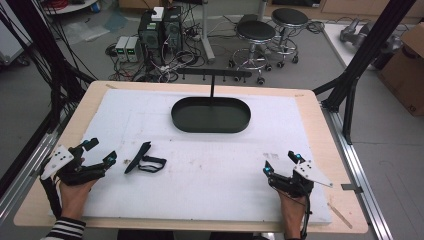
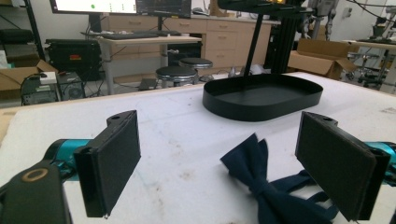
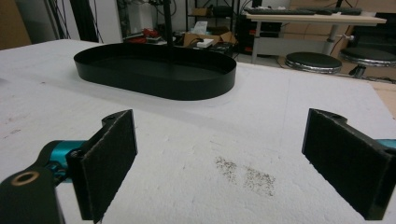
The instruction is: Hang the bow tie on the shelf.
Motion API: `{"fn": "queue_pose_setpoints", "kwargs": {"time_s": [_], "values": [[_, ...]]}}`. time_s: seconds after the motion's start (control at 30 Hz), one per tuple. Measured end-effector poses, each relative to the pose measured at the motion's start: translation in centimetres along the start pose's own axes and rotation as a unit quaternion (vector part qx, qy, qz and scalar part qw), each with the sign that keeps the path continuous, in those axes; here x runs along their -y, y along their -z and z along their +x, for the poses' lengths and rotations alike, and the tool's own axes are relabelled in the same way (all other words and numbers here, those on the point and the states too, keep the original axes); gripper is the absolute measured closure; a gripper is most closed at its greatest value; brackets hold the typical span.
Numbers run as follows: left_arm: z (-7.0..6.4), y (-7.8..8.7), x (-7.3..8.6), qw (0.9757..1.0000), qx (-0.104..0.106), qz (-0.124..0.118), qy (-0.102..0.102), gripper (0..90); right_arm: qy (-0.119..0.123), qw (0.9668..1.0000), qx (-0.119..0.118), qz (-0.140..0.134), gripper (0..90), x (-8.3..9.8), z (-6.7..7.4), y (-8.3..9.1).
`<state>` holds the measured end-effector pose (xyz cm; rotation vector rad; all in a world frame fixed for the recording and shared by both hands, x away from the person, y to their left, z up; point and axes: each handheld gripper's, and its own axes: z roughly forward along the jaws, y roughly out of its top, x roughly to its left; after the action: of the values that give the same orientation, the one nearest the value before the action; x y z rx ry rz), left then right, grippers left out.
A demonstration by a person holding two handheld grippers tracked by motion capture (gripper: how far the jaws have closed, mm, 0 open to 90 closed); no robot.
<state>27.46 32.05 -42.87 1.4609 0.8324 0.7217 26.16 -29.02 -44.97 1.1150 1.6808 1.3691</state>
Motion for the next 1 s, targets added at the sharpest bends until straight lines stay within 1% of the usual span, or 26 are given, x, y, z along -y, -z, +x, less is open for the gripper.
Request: {"fn": "queue_pose_setpoints", "kwargs": {"time_s": [0.03, 0.07, 0.1, 0.2, 0.27, 0.3, 0.33, 0.4, 0.43, 0.5, 0.53, 0.57, 0.67, 0.7, 0.73, 0.77, 0.8, 0.83, 0.87, 0.9, 1.0], "values": [[-0.2, -0.1, -0.4, 1.0, 0.001, 0.003, -0.004, 14.4, 0.0, 1.0, 0.0, 0.0, 9.2, 0.0, 0.0, 0.0], [-0.6, -0.2, -1.2, 0.9998, 0.002, 0.015, -0.01, 14.5, 0.0, 1.0, 0.0, -0.001, 9.2, 0.0, 0.0, 0.0], [-0.6, -0.2, -1.2, 0.9998, 0.002, 0.015, -0.01, 14.5, 0.0, 1.0, 0.0, -0.001, 9.2, 0.0, 0.0, 0.0], [-1.1, -0.5, -2.2, 0.9991, 0.001, 0.037, -0.022, 14.4, 0.0, 1.0, 0.0, -0.003, 9.2, 0.0, 0.0, 0.0], [-1.3, -0.7, -2.8, 0.9981, -0.003, 0.053, -0.032, 14.4, 0.0, 1.0, -0.001, -0.003, 9.2, 0.0, 0.0, 0.0], [-1.5, -0.9, -3.2, 0.9971, -0.007, 0.065, -0.038, 14.5, -0.001, 1.0, 0.0, -0.002, 9.2, 0.0, 0.0, 0.0], [-1.5, -0.9, -3.2, 0.9971, -0.007, 0.065, -0.038, 14.5, -0.001, 1.0, 0.0, -0.002, 9.2, 0.0, 0.0, 0.0], [-1.6, -1.1, -3.6, 0.9964, -0.009, 0.075, -0.038, 14.5, -0.002, 1.0, 0.0, -0.002, 9.2, 0.0, 0.0, 0.0], [-1.7, -1.2, -3.7, 0.9963, -0.009, 0.078, -0.035, 14.5, -0.002, 1.0, 0.0, -0.002, 9.2, 0.0, 0.0, 0.0], [-1.8, -1.5, -4.0, 0.9954, -0.013, 0.09, -0.029, 14.5, -0.002, 1.0, 0.0, -0.002, 9.2, 0.0, -0.1, 0.0], [-2.0, -1.8, -4.4, 0.9941, -0.014, 0.103, -0.029, 14.5, -0.003, 1.0, 0.0, -0.002, 9.2, 0.0, -0.1, 0.0], [-2.0, -1.8, -4.4, 0.9941, -0.014, 0.103, -0.029, 14.5, -0.003, 1.0, 0.0, -0.002, 9.2, 0.0, -0.1, 0.0], [-2.4, -2.2, -5.0, 0.991, -0.022, 0.126, -0.038, 14.5, -0.002, 1.0, 0.0, -0.002, 9.2, 0.0, -0.1, 0.0], [-2.7, -2.4, -5.4, 0.9891, -0.023, 0.14, -0.038, 14.5, -0.002, 1.0, -0.001, -0.002, 9.2, 0.0, -0.1, 0.0], [-2.7, -2.4, -5.4, 0.9891, -0.023, 0.14, -0.038, 14.5, -0.003, 1.0, -0.001, -0.003, 9.2, 0.0, -0.1, 0.0], [-3.0, -2.6, -5.6, 0.9873, -0.022, 0.153, -0.037, 14.5, -0.003, 1.0, -0.001, -0.004, 9.2, 0.0, -0.1, 0.0], [-3.1, -2.7, -5.7, 0.9865, -0.021, 0.158, -0.037, 14.5, -0.003, 1.0, -0.001, -0.004, 9.2, 0.0, -0.1, 0.0], [-3.1, -2.7, -5.7, 0.9865, -0.021, 0.158, -0.037, 14.5, -0.003, 1.0, -0.001, -0.004, 9.2, 0.0, -0.1, 0.0], [-3.3, -2.9, -5.8, 0.9853, -0.02, 0.165, -0.038, 14.5, -0.006, 1.0, -0.001, -0.003, 9.2, 0.0, -0.1, 0.1], [-3.5, -3.0, -5.8, 0.9839, -0.018, 0.173, -0.04, 14.5, -0.006, 1.0, -0.001, -0.003, 9.2, 0.0, -0.1, 0.1], [-4.0, -3.7, -5.8, 0.9787, -0.015, 0.2, -0.044, 14.5, -0.006, 1.0, -0.001, -0.004, 9.2, 0.0, -0.1, 0.1]]}}
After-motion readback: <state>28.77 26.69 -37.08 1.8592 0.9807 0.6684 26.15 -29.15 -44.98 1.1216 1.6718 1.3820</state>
